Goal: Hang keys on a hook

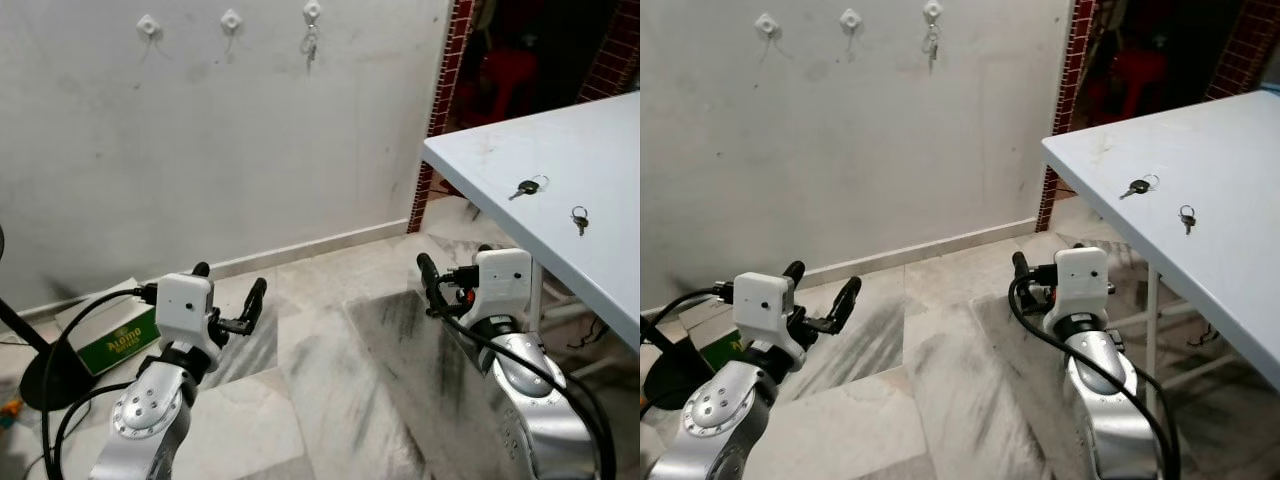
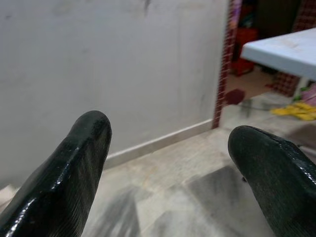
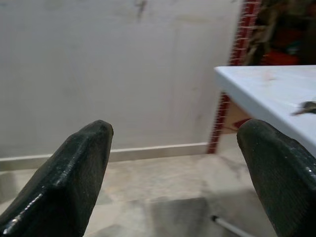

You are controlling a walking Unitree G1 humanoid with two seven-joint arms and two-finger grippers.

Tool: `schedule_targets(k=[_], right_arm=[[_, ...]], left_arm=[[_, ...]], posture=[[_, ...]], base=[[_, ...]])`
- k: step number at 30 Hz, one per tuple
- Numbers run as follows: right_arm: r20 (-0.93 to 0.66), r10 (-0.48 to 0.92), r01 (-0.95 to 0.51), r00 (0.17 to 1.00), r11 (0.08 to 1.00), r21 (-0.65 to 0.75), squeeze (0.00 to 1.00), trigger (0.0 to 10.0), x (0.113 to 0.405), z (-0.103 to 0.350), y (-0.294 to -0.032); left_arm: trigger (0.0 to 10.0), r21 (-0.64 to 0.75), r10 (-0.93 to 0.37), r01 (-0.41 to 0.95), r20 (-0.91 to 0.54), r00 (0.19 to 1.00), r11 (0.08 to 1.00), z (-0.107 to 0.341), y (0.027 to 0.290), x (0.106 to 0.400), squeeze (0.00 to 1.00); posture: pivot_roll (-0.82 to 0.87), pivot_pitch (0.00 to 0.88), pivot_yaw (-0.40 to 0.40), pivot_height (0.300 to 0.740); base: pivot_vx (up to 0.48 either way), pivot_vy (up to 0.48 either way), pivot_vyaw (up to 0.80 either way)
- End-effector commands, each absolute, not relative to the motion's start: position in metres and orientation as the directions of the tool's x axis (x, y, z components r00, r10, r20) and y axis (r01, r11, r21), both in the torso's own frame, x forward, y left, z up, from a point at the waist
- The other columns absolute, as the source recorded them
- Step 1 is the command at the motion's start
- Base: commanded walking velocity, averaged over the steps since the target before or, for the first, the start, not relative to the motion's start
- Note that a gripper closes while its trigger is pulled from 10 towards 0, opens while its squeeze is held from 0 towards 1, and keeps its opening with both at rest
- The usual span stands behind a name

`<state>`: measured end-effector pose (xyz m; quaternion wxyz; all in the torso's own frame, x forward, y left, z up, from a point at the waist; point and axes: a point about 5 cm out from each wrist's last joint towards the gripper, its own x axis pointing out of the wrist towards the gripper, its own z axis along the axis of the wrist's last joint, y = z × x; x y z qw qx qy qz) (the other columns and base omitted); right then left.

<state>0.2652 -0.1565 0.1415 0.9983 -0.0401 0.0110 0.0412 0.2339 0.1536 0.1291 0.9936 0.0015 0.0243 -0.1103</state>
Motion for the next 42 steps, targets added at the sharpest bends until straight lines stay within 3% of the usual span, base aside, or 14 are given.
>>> schedule_targets(k=[1, 5, 22, 42], right_arm=[[-0.019, 0.098, -0.099, 0.995, 0.992, -0.074, 0.00, 10.0, 0.266, 0.142, -0.152], [-0.020, 0.101, -0.103, 0.995, 0.992, -0.075, 0.00, 10.0, 0.267, 0.142, -0.152], [-0.019, 0.115, -0.116, 0.993, 0.990, -0.078, 0.00, 10.0, 0.270, 0.141, -0.149], [-0.033, 0.112, -0.115, 0.993, 0.990, -0.085, 0.00, 10.0, 0.271, 0.141, -0.150]], left_arm=[[10.0, 0.007, -0.203, 0.204, -0.050, 0.978, 0.979, 0.129, 0.159, 0.234, 0.00], [10.0, 0.026, -0.210, 0.212, -0.056, 0.976, 0.977, 0.129, 0.159, 0.234, 0.00], [10.0, 0.023, -0.219, 0.220, -0.055, 0.974, 0.975, 0.128, 0.158, 0.233, 0.00], [10.0, -0.015, -0.105, 0.105, -0.080, 0.991, 0.994, 0.124, 0.170, 0.245, 0.00]], posture=[[0.10, 0.000, 0.039, 0.740], [0.10, 0.000, 0.039, 0.740], [0.11, 0.000, 0.033, 0.740], [0.10, 0.000, 0.035, 0.740]], base=[[0.000, 0.000, 0.00], [0.000, 0.000, 0.00], [0.000, -0.463, 0.00], [0.000, 0.000, -0.12]])
